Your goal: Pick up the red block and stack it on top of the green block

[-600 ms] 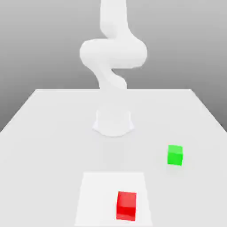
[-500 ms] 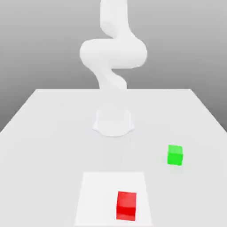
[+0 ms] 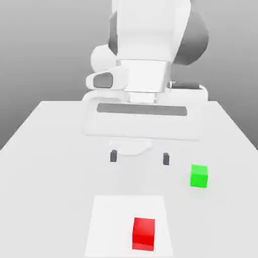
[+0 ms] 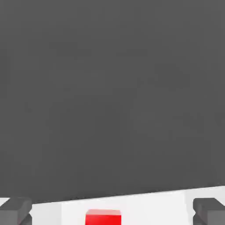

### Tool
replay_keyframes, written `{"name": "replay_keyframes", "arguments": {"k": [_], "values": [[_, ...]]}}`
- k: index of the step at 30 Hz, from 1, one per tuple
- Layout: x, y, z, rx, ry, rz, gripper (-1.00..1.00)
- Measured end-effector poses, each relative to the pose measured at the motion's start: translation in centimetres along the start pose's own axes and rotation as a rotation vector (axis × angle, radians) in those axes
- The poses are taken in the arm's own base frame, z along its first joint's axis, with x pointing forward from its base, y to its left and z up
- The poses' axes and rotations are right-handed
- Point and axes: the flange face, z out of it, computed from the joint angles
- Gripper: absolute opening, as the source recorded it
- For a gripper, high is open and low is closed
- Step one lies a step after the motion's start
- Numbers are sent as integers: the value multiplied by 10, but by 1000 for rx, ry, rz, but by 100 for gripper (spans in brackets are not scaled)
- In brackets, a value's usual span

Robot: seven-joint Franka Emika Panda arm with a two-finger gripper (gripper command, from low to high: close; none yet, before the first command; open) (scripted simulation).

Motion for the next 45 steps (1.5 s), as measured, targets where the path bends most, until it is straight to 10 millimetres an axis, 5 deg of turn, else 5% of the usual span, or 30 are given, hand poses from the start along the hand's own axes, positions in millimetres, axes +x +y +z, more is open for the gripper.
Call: {"name": "replay_keyframes", "arguments": {"k": [5, 10, 11, 18, 23, 25, 29, 37, 39, 45], "values": [[-30, 22, 89, -103, -108, 18, 0], [-44, 33, 155, -126, -134, 24, 0], [-46, 35, 167, -126, -134, 23, -100], [-47, 36, 169, -126, -133, 24, -100], [-41, 29, 117, -126, -135, 24, -100], [-74, 18, 97, -115, -149, 39, -100], [-178, 4, 63, -104, -179, 30, -100], [-303, 61, 28, -131, -151, 155, -100], [-319, 79, 28, -138, -124, 180, -100], [-319, 89, 59, -164, -52, 193, -100]]}}
